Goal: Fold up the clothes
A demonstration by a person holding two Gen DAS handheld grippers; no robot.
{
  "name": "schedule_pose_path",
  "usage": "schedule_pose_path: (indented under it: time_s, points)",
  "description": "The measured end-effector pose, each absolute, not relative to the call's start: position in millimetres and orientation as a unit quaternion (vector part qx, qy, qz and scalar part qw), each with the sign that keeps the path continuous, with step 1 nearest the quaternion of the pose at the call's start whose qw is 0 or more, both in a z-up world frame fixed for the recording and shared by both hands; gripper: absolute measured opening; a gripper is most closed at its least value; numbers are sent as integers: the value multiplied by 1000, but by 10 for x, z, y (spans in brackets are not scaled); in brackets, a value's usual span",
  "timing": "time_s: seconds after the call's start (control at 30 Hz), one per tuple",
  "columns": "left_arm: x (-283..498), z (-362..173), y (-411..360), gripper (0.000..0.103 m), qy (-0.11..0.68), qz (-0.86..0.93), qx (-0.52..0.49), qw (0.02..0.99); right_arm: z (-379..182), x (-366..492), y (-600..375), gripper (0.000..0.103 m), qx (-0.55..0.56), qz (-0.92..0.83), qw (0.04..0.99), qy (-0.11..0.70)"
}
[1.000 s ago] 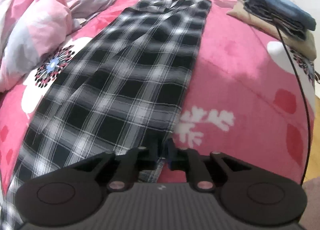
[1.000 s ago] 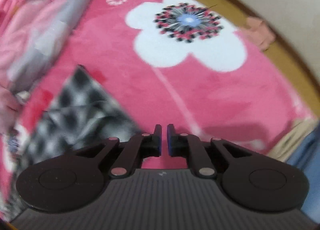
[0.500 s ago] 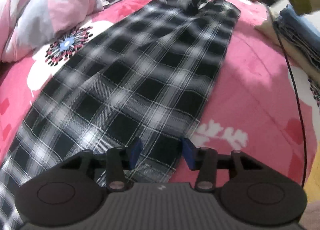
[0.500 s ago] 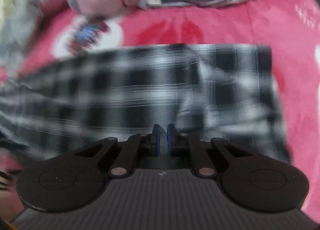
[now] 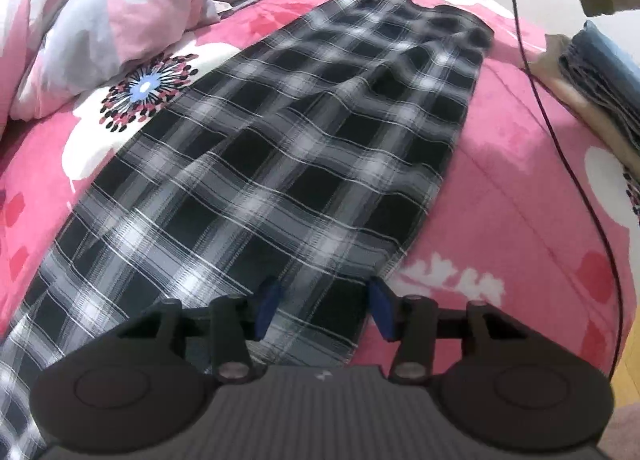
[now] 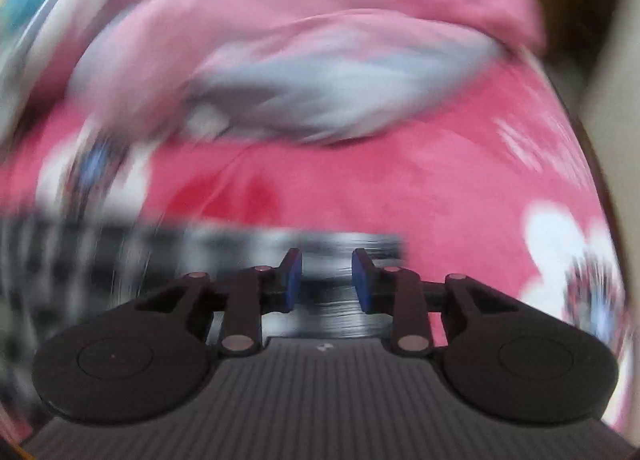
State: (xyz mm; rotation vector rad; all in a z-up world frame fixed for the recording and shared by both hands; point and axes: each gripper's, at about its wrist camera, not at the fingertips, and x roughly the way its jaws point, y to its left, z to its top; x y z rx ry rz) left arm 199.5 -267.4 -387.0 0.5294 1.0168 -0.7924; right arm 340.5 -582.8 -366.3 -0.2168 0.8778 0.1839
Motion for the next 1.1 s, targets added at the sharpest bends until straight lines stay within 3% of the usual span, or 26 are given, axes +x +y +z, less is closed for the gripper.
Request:
schedule_pose_path:
  time_s: [0.17,0.27,0.33,0.37,0.43,0.57,0.73,0.8,0.9,1.0,1.1]
  points:
    - [2020,-3888,-2658,53,466,-369,251,764,-3832,3638,-5439,40,-267,170,855,410]
    - [2020,-3901,-2656,53,464,-372,254,763,-3885,3873,-5419,36,-304,222,815,441]
    - [2022,-3908,-2654,54,465,-371,251,763,-3918,3950,-5388,21,-317,243,794,458]
    - [2019,-3913,-2653,54,465,-371,251,764,-3924,3976,-5380,8,-322,250,786,465]
    - [2014,-3920,-2655,54,464,-370,251,765,-3905,3982,-5373,1,-332,261,777,467]
    - [2002,-3926,-2661,54,463,-368,252,766,-3777,3973,-5379,1,-333,227,811,424]
    - [2011,-3935,-2653,55,462,-370,256,764,-4032,3998,-5388,1,-350,173,826,406]
    - [2009,-3938,-2647,55,462,-371,257,764,-4103,4023,-5434,9,-346,137,838,399]
    - [2003,-3946,-2637,55,462,-371,257,764,-3861,4004,-5732,18,-262,39,887,378]
    - [2012,-3958,-2640,55,463,-371,257,763,-3578,3867,-6117,18,-146,-26,916,372]
    - [2022,-3963,-2643,56,464,-372,258,762,-3522,3682,-6083,18,-121,47,910,394]
